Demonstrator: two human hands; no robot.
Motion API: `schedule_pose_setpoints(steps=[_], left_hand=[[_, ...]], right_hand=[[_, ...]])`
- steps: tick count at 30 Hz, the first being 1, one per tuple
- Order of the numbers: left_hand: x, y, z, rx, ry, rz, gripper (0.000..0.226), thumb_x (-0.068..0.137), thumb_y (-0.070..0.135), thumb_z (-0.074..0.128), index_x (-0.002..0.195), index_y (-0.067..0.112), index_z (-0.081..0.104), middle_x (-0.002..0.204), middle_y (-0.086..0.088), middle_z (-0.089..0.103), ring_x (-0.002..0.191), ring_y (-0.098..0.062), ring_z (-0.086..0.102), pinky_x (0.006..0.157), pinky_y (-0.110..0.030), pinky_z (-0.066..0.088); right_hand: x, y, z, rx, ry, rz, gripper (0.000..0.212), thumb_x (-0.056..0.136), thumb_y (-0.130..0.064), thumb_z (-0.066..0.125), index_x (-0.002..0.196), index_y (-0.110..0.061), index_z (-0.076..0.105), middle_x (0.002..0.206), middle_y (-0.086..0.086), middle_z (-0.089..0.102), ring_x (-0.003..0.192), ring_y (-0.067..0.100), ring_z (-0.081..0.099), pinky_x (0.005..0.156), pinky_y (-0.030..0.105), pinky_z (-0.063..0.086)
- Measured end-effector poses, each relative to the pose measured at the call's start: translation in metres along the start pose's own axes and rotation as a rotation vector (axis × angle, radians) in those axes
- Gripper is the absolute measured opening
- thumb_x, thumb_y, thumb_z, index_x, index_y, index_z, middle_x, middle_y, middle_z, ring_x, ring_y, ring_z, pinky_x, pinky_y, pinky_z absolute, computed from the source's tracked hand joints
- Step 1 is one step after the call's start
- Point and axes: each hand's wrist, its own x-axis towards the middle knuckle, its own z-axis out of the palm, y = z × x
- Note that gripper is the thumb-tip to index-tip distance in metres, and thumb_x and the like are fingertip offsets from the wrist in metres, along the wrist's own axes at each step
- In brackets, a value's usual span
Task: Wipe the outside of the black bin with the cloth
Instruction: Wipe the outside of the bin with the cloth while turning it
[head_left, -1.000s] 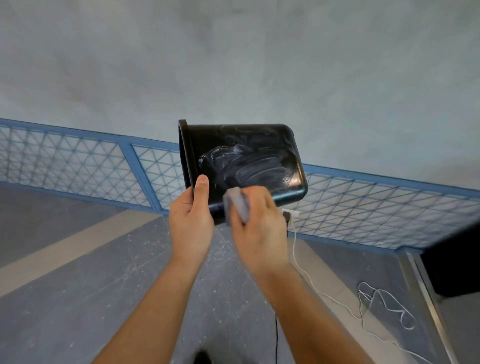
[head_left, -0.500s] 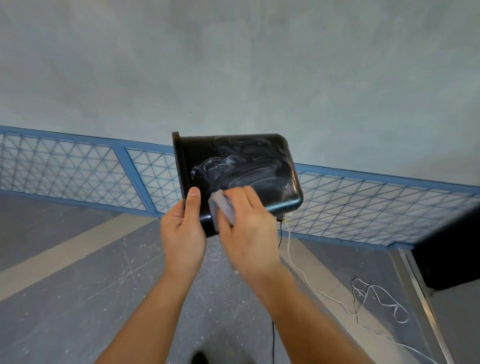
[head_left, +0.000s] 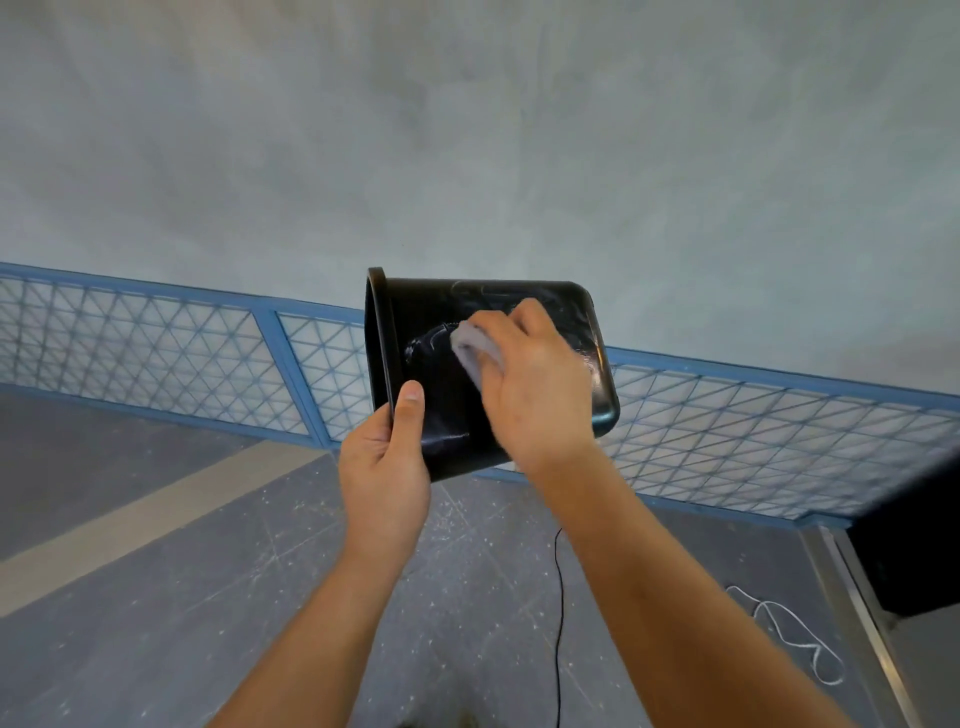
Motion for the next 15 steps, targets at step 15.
schedule_pose_setpoints(steps=[15], left_hand=[[0.011, 0.005, -0.012, 0.025, -0.059, 0.134, 0.065, 0.104, 0.050, 0.049, 0.070, -0.004, 0.053, 0.058, -0.016, 0.046, 0.054, -0.026, 0.042, 0.053, -0.032, 0.034]], right_hand=[[0.015, -0.022, 0.000, 0.084, -0.124, -0.116, 0.032, 0.095, -0.033, 0.047, 0.112, -0.020, 0.071, 0.098, 0.004, 0.054, 0.072, 0.024, 0.060, 0.060, 0.040, 0.056]])
